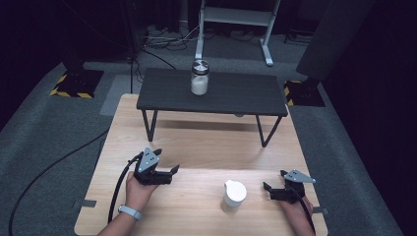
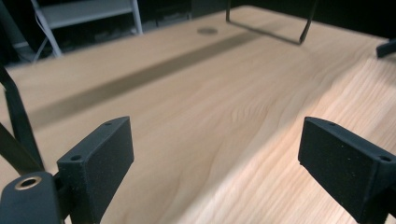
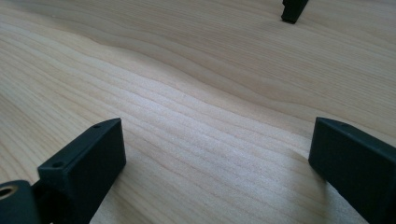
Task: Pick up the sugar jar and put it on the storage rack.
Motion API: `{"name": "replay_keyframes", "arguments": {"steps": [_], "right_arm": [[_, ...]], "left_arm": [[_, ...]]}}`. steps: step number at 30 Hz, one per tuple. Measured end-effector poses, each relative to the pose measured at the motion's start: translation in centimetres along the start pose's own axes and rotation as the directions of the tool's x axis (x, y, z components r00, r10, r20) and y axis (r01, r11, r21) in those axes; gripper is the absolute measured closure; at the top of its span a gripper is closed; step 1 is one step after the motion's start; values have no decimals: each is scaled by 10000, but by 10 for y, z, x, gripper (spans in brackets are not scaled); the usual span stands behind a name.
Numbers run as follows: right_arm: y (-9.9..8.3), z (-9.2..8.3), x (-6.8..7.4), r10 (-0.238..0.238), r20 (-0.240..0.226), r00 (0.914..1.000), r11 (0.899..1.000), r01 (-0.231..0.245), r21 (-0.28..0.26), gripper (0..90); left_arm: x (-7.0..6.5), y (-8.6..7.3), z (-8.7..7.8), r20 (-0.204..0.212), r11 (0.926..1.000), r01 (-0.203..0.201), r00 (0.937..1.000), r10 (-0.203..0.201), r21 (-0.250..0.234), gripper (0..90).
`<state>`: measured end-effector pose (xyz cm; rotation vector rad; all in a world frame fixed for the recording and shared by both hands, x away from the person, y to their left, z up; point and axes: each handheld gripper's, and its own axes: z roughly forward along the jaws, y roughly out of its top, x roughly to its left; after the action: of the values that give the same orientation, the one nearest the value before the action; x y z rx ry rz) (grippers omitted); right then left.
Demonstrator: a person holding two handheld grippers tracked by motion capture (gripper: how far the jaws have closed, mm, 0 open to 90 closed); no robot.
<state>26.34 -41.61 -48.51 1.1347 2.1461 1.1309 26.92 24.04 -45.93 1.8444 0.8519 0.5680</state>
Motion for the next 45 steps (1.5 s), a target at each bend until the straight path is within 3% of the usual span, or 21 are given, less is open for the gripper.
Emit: {"name": "replay_keyframes", "arguments": {"steps": [4, 9, 19, 22, 24, 25, 32, 45], "right_arm": [[0, 0, 0, 2, 4, 10000, 10000, -2, 0, 34], [0, 0, 0, 4, 2, 10000, 10000, -4, 2, 34], [0, 0, 0, 3, 5, 10000, 10000, -3, 2, 34], [0, 0, 0, 3, 6, 10000, 10000, -3, 2, 35], [0, 0, 0, 7, 5, 10000, 10000, -7, 3, 34], [0, 0, 0, 2, 6, 10000, 10000, -2, 2, 35], [0, 0, 0, 6, 5, 10000, 10000, -6, 3, 35], [0, 0, 0, 2, 3, 10000, 10000, -2, 1, 35]], "left_arm": [[7, -1, 7, -23, 9954, 96, 10000, -94, 957, 99], [14, -6, 11, 21, 9895, 610, 9981, -618, 1313, 86], [18, -10, 23, 29, 9721, 908, 9956, -936, 2162, 27], [17, -10, 24, 56, 9735, 731, 9971, -762, 2166, 5], [11, -16, 26, -98, 9800, 175, 9998, -159, 1981, 3], [9, -25, 26, -171, 9862, 147, 9998, -121, 1649, 2], [5, -25, 26, -384, 9862, 282, 9990, -222, 1633, 3], [5, -25, 26, -383, 9862, 268, 9991, -208, 1634, 3]]}}
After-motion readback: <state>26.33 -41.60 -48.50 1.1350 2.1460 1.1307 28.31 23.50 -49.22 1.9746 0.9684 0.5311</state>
